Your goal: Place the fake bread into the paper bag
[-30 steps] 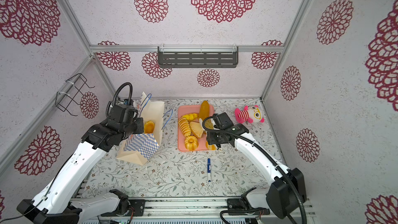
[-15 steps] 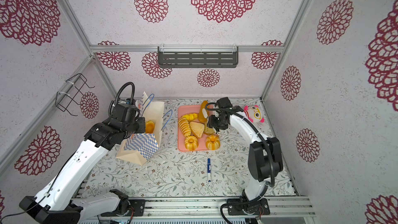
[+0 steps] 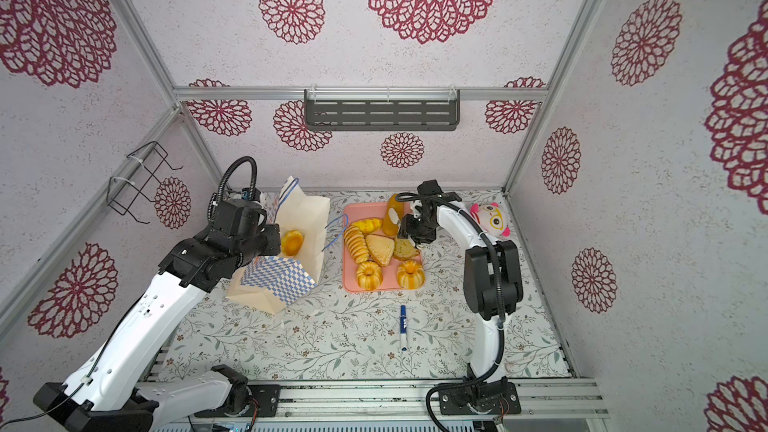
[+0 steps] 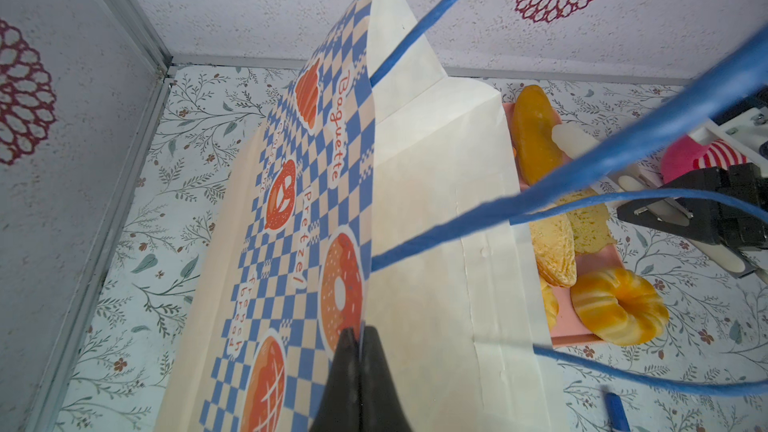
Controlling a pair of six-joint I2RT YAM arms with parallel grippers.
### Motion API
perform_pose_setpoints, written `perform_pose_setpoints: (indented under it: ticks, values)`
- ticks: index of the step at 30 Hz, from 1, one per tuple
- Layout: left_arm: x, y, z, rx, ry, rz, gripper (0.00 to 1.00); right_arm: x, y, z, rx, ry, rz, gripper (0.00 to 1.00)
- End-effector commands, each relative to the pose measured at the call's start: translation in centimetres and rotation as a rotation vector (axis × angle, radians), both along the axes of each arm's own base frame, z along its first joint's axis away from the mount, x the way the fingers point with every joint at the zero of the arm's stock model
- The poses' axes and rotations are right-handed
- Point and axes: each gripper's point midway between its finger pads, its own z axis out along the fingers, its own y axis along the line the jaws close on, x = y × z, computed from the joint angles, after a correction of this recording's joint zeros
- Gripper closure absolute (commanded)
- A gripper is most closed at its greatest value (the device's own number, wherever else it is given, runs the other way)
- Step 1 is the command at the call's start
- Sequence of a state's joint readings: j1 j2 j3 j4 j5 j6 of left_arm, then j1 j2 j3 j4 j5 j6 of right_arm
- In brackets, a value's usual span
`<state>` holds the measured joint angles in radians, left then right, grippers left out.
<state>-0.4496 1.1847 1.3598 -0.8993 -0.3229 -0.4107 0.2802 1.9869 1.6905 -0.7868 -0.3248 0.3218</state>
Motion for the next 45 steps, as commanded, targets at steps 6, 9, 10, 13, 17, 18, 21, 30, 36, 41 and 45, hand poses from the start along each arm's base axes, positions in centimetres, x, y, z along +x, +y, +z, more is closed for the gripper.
perform_pose_setpoints:
  ticks: [6,9,10,13,17,18,21,30,36,41,45]
  values:
    - [0.0,-0.5,0.9,-0.024,-0.043,-0.023,1.0,1.3,0.4,0.8,0.017,-0.015,0.021,0.4]
    - [-0.1,-0.5,0.8,-0.029,-0.045,-0.023,1.0,1.7,0.5,0.4,0.013,-0.01,0.021,0.41]
    - [-0.1,-0.5,0.8,-0.028,-0.045,-0.022,1.0,1.8,0.5,0.3,0.014,-0.008,0.021,0.41]
    - [-0.2,-0.4,0.8,-0.031,-0.046,-0.021,1.0,2.0,0.8,0.1,0.019,-0.002,0.026,0.42]
    - [-0.4,-0.3,0.9,-0.031,-0.049,-0.019,1.0,2.5,0.8,0.1,0.017,-0.002,0.027,0.44]
    - [-0.4,-0.3,0.9,-0.032,-0.048,-0.018,1.0,2.5,0.8,0.1,0.013,-0.001,0.029,0.45]
    - [-0.4,-0.3,1.0,-0.032,-0.05,-0.017,1.0,2.7,0.8,0.0,0.005,0.004,0.033,0.46]
    - [-0.6,-0.3,0.9,-0.035,-0.048,-0.017,1.0,2.8,0.8,0.0,0.007,0.006,0.031,0.6]
    - [-0.5,-0.3,0.8,-0.033,-0.048,-0.017,1.0,2.3,0.9,2.6,0.043,-0.048,0.021,0.71]
    - [-0.5,-0.2,0.7,-0.032,-0.045,-0.01,1.0,1.5,0.8,5.9,0.074,-0.119,0.012,0.75]
    - [-0.4,0.0,0.7,-0.033,-0.048,-0.001,1.0,0.3,0.6,8.2,0.098,-0.169,0.007,0.79]
